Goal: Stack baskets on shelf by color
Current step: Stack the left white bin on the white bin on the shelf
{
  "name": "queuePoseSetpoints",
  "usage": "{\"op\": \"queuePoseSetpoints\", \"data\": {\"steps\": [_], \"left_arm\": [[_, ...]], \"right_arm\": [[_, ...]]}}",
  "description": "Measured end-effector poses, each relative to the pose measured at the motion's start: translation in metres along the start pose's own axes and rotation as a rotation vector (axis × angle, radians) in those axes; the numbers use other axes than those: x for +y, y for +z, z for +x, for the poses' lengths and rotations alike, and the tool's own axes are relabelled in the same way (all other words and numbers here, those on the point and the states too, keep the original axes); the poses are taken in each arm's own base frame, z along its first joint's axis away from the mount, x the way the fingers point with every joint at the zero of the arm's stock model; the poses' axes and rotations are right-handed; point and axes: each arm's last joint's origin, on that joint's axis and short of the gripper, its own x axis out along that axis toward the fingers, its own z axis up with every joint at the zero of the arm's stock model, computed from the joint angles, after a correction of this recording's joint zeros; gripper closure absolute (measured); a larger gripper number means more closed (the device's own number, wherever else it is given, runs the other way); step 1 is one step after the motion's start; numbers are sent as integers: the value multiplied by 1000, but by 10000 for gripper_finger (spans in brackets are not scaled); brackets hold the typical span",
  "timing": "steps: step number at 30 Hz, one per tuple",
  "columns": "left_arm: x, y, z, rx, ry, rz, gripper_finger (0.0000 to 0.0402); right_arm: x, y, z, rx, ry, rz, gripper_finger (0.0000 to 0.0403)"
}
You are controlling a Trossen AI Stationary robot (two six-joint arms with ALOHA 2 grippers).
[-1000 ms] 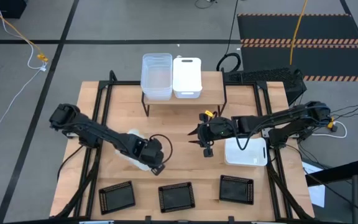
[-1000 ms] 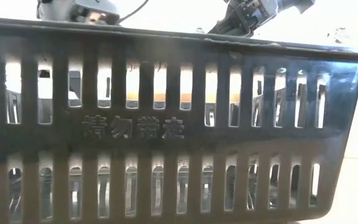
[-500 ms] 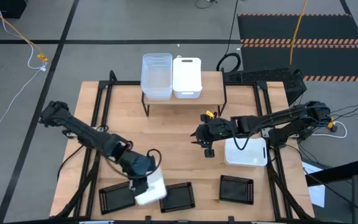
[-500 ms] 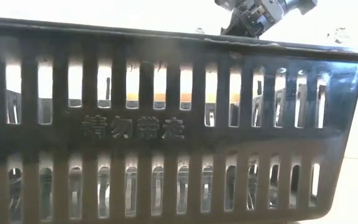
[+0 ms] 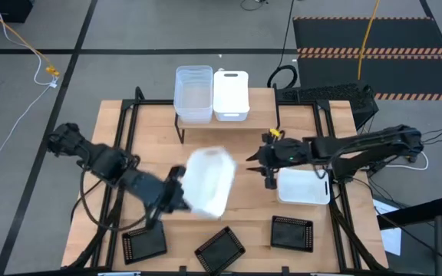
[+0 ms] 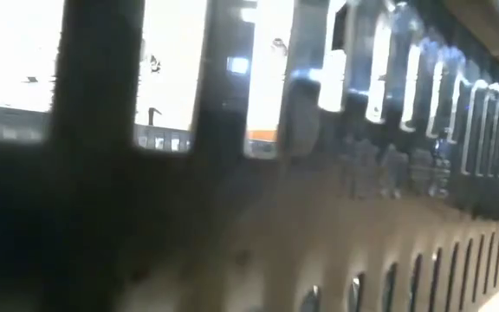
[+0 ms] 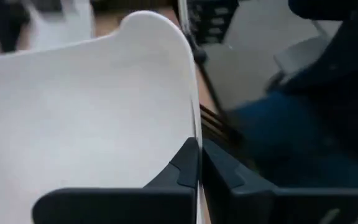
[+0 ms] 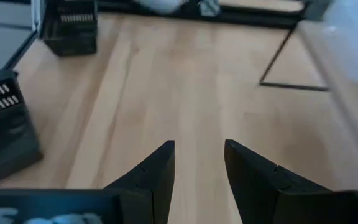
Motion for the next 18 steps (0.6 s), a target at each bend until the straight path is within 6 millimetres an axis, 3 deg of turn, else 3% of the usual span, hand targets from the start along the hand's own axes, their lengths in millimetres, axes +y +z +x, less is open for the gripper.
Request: {"op": "queuePoseSetpoints", "data": {"steps": [7, 13, 18], "left_arm": [[49, 23, -20, -74, 283, 273, 396], [121, 35, -38, -113, 573, 319, 398], [185, 37, -42, -165, 657, 246, 398]], "right_arm": [[-5, 3, -33, -42, -82, 13, 268], [-6, 2, -46, -44, -82, 25, 268], [-8, -3, -47, 4, -130, 19, 268]]}}
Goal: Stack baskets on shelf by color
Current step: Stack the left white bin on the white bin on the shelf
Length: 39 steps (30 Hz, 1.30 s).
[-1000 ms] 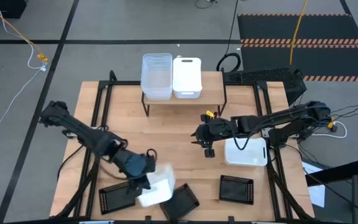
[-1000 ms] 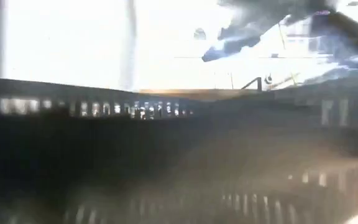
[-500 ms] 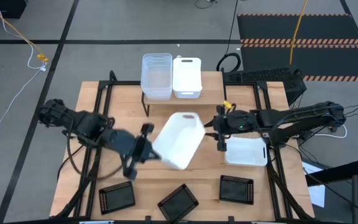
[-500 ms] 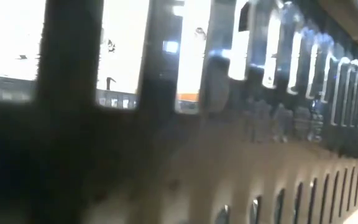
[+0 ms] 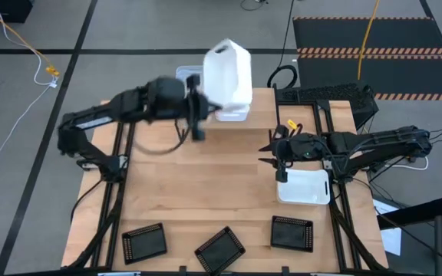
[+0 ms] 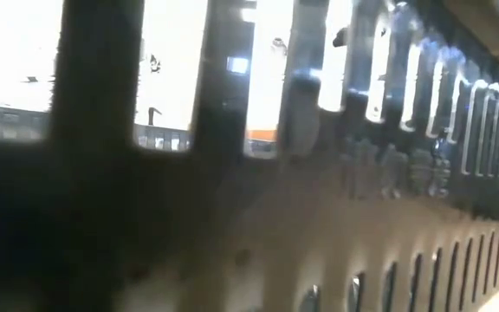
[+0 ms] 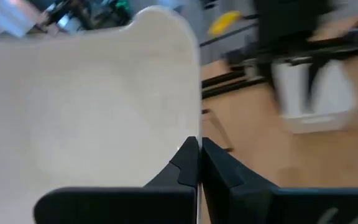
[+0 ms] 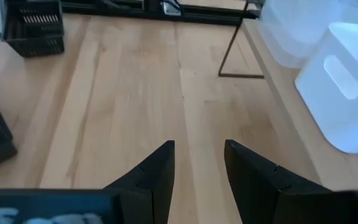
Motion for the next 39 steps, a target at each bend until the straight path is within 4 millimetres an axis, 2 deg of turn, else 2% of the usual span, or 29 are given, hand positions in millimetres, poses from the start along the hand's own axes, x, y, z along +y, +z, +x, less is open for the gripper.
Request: {"op": "queuePoseSetpoints", "data": {"steps": [2, 7, 10, 15, 19, 25, 32, 39], "left_arm": [[18, -6, 15, -15, 21, -30, 398], [46, -25, 63, 52, 53, -69, 398], [56, -30, 89, 95, 26, -76, 397], [57, -37, 113, 250, -73, -30, 397], [58, -39, 114, 348, -116, -6, 396], [59, -37, 111, 364, -107, -21, 397], [58, -41, 110, 419, -93, -87, 385], [57, -45, 108, 463, -78, -104, 393]], "right_arm": [[0, -1, 0, 7, -3, -1, 268], [0, -2, 0, 22, -2, 9, 268], [-1, -4, 0, 38, -27, 16, 268], [-2, -12, 2, 73, -75, 11, 268], [-1, -27, 5, 94, -76, 19, 268], [-2, -45, 1, 74, -77, 61, 268], [-5, -49, -14, -10, -73, 102, 268], [-7, -47, -24, -71, -70, 116, 268]]}}
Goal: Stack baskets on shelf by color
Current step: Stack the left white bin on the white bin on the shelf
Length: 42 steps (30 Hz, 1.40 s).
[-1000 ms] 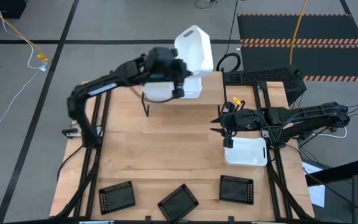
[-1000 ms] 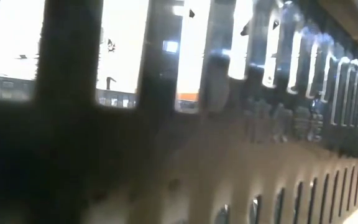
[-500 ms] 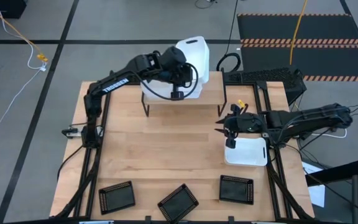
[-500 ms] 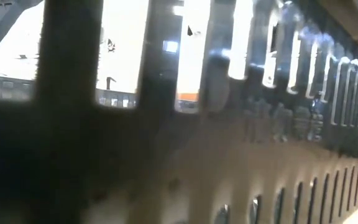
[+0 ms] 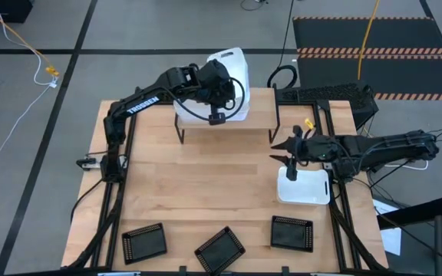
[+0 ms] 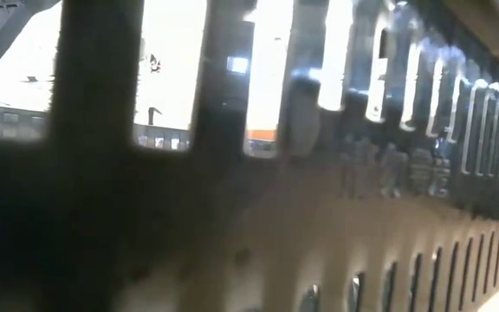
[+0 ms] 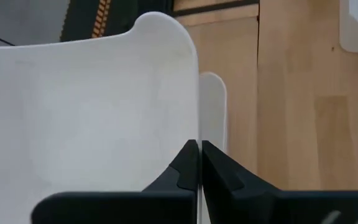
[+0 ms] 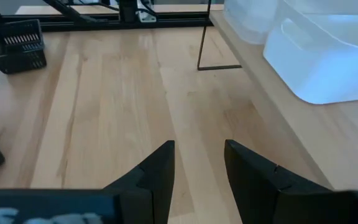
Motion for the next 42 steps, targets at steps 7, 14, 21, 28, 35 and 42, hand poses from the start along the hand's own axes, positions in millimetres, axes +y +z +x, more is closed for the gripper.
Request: {"op": "queuePoseSetpoints", "data": {"steps": [7, 14, 21, 28, 35, 42], "left_arm": [[-1, -3, 0, 27, -10, -21, 378], [-4, -3, 0, 36, -16, -31, 387], [-4, -4, 0, 53, -9, -105, 318], [-8, 4, -1, -9, -1, -99, 253], [-12, 7, 0, -18, 10, -53, 232], [-23, -9, 30, 83, -30, 16, 231]], "right_arm": [[0, 0, 0, -2, 1, 10, 268], [0, 0, 0, -1, 1, 10, 268], [0, 0, 0, -5, 1, 1, 268], [0, 2, 0, -21, 3, 0, 268], [0, 2, 0, -19, 4, -1, 268], [0, 2, 0, -17, 4, -1, 268]]}}
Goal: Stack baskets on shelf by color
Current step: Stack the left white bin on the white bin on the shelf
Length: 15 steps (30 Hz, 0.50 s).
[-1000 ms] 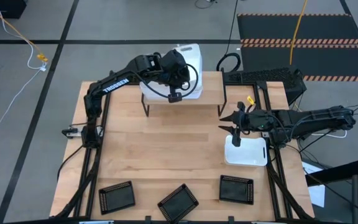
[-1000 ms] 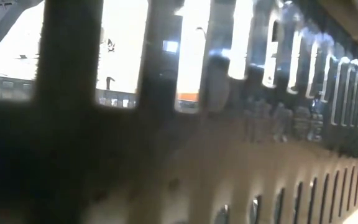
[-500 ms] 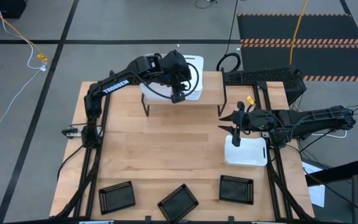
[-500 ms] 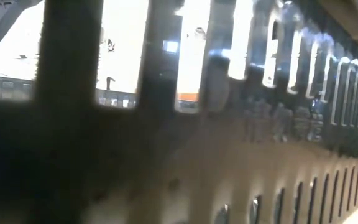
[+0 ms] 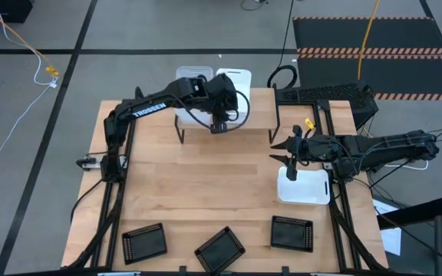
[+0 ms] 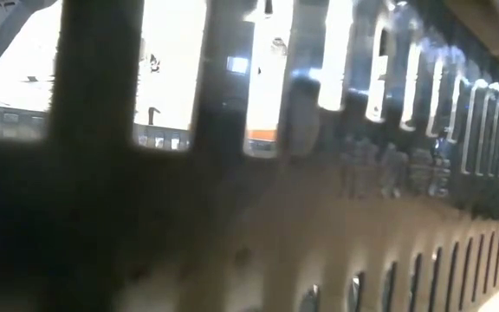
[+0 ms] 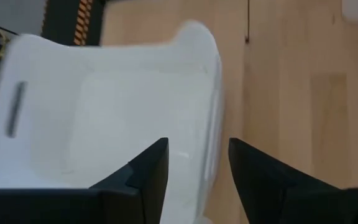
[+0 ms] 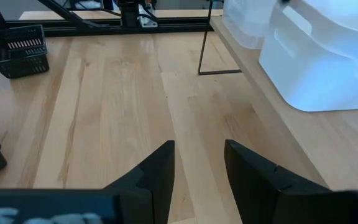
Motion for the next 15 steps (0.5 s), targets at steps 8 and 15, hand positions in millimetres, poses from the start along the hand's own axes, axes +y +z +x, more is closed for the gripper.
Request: {"op": "queuePoseSetpoints", "data": {"steps": [8, 15], "left_arm": [[-6, -12, 23, 75, -11, 3, 231], [-4, -12, 23, 81, 34, -161, 231]], "right_arm": [[0, 0, 0, 0, 2, 6, 268], [0, 0, 0, 0, 2, 1, 268]]}}
